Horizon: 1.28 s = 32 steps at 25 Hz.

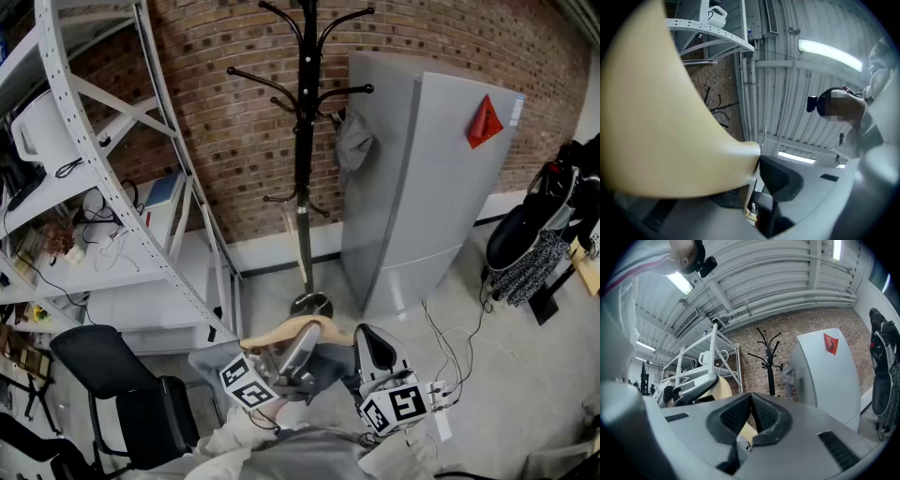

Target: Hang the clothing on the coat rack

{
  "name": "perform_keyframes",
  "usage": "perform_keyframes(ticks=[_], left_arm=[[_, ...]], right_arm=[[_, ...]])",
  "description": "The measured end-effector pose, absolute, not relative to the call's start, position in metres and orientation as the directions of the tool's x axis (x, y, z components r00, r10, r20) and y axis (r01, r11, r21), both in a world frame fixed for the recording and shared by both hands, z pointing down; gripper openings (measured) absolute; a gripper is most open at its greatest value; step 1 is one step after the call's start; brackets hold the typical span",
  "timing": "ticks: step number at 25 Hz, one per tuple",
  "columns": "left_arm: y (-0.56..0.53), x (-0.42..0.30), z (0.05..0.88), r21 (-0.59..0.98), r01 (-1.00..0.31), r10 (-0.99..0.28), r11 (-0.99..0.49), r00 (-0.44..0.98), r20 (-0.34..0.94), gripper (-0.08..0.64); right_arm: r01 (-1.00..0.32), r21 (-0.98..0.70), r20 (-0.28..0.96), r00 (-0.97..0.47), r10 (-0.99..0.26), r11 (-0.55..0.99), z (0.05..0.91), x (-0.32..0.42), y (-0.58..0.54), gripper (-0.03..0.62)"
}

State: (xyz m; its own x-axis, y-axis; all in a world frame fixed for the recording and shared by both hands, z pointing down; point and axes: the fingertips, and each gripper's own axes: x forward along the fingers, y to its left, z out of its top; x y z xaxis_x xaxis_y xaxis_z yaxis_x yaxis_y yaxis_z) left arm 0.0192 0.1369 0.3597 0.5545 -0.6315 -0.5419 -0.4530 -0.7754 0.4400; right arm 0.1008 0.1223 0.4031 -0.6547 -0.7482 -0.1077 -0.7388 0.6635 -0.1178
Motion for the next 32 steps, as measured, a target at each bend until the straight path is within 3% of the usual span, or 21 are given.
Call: perform_keyframes(ticks=[16, 32], left_arm=[[0.119, 0.0, 0.353, 0.45, -0.518, -0.679, -0.728, 0.452, -0.578, 0.106], [0.02, -0.029, 0.361, 0.442, -0.46, -0.637, -0.77, 0.512, -0.576, 0.104]], right_arm=[[-0.665, -0.128, -0.111, -0.728, -0.677, 0.736, 0.409, 0.103, 0.104, 0.025], [-0.727, -0.119, -0.094, -0.67, -0.736, 0.677, 0.417, 0.073, 0.01, 0.025]])
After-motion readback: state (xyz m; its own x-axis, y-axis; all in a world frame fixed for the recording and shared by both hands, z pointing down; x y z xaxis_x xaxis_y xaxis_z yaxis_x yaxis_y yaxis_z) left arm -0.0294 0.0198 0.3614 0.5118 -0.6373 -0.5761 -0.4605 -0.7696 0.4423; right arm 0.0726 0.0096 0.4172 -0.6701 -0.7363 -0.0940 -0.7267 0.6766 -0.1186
